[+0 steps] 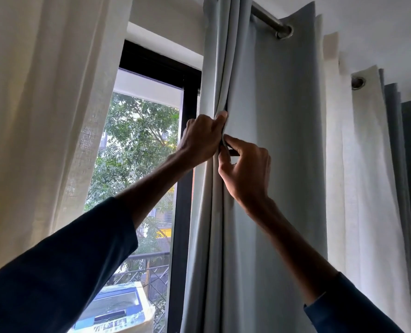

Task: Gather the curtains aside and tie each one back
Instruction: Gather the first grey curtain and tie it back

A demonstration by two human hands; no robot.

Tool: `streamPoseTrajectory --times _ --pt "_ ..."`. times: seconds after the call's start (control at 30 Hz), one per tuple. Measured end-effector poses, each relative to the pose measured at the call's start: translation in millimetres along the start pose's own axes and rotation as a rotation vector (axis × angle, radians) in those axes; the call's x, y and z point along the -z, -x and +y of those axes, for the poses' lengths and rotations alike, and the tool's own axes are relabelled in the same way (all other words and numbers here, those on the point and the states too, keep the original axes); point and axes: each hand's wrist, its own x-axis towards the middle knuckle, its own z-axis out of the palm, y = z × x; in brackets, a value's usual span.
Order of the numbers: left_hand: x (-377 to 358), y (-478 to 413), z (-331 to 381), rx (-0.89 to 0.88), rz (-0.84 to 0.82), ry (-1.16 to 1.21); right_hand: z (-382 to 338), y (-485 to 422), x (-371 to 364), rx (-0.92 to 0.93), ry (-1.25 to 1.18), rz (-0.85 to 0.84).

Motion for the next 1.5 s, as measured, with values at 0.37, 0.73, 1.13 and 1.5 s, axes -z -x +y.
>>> streamPoseTrajectory --times 0.37,0.73,1.13,1.5 --pt "-1 -11 -6 0.084 -0.118 -0.154 22 -5 5 0.003 -0.205 -0.159" --pt "-2 -5 -5 0.110 -0.158 -0.171 152 -56 36 -0.701 0.110 -0.040" --pt "0 -4 -7 0.050 -0.150 -0.140 105 -46 17 -0.386 0.345 -0.105" --pt "6 -2 -9 -0.014 -0.159 -0.181 28 -54 0 -0.046 0.264 -0.134"
